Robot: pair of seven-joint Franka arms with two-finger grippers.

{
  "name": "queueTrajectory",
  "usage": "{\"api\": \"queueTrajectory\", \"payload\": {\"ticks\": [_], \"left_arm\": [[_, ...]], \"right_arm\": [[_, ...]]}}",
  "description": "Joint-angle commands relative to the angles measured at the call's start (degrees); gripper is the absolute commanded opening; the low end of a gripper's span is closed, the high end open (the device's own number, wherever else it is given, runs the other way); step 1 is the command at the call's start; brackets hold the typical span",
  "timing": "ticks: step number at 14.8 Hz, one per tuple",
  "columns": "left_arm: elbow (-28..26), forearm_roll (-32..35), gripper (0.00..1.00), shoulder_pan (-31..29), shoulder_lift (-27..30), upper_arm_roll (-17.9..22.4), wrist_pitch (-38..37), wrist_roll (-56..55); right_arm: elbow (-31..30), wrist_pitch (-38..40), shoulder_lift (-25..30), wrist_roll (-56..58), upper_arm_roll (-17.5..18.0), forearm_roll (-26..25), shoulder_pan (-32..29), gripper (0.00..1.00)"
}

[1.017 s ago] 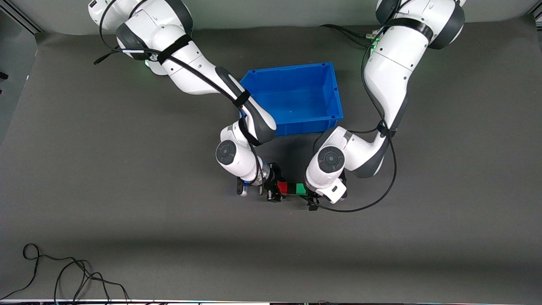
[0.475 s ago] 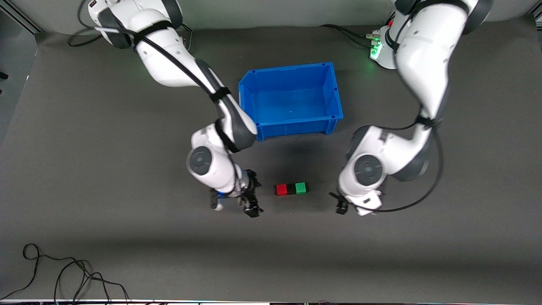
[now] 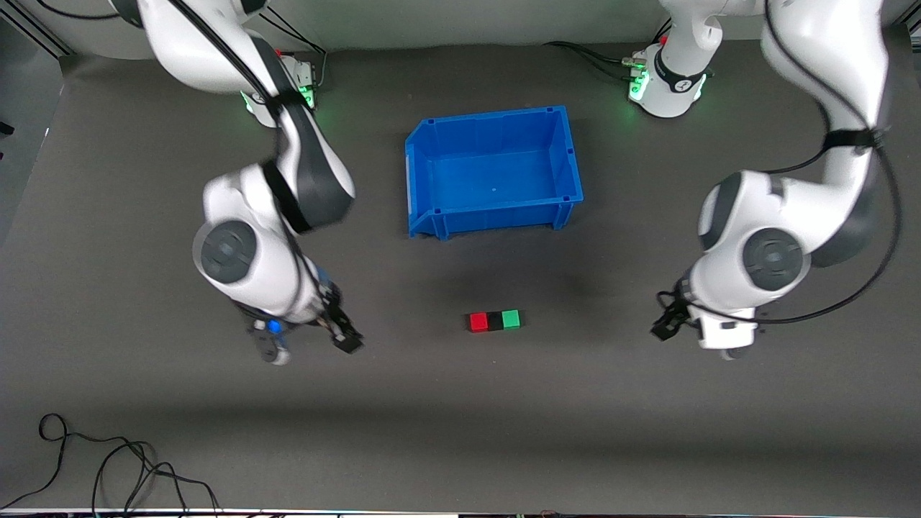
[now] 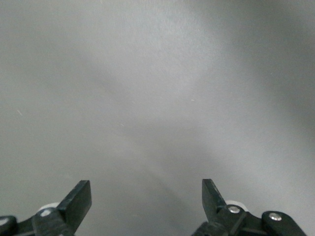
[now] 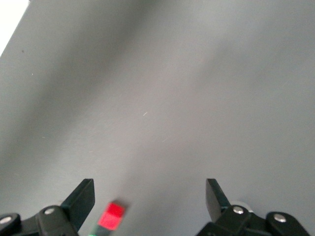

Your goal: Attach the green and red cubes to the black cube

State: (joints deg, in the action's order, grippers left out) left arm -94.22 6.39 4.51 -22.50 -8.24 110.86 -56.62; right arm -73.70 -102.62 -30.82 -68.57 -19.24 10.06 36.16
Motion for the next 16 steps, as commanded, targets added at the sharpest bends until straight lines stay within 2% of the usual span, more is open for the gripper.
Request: {"api": "queueTrajectory", "payload": {"ticks": [1,4,6,8,10,14,16], "left_arm": [[-3.69,-0.32,1.0,-5.89,6.13,-0.47,-2.56,18.49],[-4.65,-0.85,1.0,-10.91,10.09,-0.47,-6.79,38.89],[-4.66,-1.37,1.0,-12.5,12.38,-0.29,-7.23,57.25],[-4.13,-4.44,1.0,-14.08,13.96,-0.29,-7.5,61.37],[-4.22,-5.86,1.0,-14.0,15.72,-0.38,-7.85,60.67],[-3.87,-7.0,1.0,-13.91,18.54,-0.38,-11.26,59.71],[-1.85,-7.0,1.0,-13.65,18.28,-0.38,-13.11,59.26]], "right_arm": [[-8.28,3.56,11.19,10.97,-1.76,-5.13,0.76,1.0],[-13.91,4.89,19.37,21.34,-3.7,-8.72,0.85,1.0],[-16.11,4.89,23.42,28.28,-4.05,-11.55,-0.29,1.0],[-17.09,4.97,26.15,38.2,-2.22,-12.0,-5.89,1.0],[-16.92,5.5,27.39,48.4,1.99,-12.0,-13.79,1.0],[-16.74,6.56,28.97,62.56,14.38,-12.0,-31.55,1.0],[-16.74,6.56,29.33,67.42,17.21,-12.0,-36.22,1.0]]}}
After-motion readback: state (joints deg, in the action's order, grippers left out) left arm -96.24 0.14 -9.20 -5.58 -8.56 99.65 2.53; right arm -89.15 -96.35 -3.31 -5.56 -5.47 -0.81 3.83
